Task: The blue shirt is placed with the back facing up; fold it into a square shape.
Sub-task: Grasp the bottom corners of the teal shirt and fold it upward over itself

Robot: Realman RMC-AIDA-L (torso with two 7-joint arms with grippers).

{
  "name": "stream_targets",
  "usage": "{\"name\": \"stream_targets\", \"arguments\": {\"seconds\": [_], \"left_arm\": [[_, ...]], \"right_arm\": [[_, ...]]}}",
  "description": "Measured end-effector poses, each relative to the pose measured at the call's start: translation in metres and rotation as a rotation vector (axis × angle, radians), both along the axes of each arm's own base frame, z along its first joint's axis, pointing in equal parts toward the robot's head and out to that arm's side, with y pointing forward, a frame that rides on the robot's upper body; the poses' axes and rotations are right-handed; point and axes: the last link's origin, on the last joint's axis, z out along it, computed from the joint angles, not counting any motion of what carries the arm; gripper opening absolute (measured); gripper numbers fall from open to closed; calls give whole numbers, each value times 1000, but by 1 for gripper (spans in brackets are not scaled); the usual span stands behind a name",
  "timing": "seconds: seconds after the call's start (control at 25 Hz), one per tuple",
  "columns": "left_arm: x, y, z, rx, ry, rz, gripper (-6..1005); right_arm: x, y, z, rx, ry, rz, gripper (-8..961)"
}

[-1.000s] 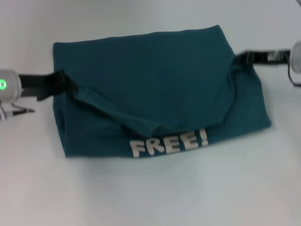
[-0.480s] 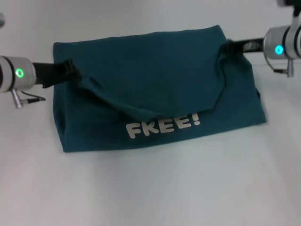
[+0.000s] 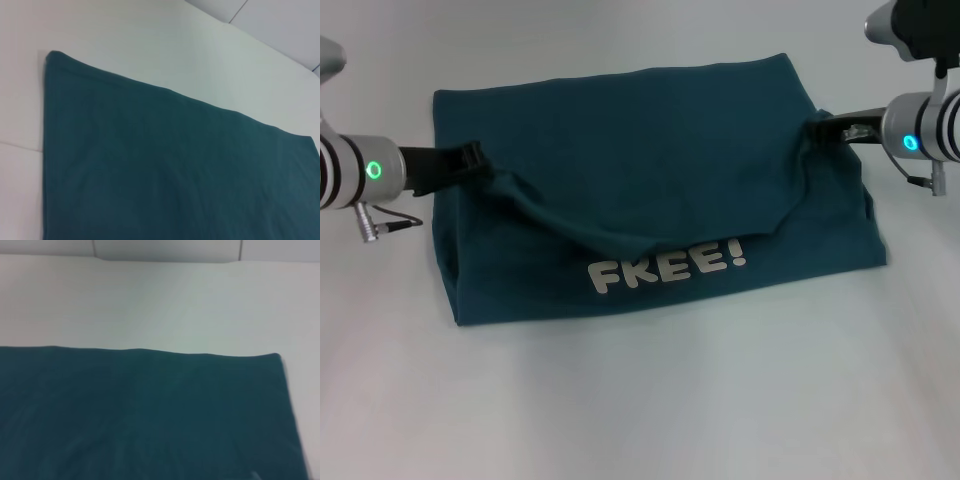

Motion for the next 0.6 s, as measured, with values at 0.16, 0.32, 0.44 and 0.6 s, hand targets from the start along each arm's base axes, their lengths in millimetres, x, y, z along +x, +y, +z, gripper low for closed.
{"name": "stream_targets", "arguments": {"seconds": [0.16, 0.32, 0.44, 0.6], "left_arm": [[3, 5, 6, 34, -4, -1, 2], [7, 9, 11, 48, -8, -8, 2], [10, 11, 12, 55, -6, -15, 3], [11, 13, 13, 68, -1, -14, 12]], "right_arm": [[1, 1, 5, 16, 4, -4, 46], [-2, 5, 12, 32, 4, 2, 47], [-5, 9, 18, 50, 13, 3, 48], [-4, 12, 24, 93, 36, -13, 50]]}}
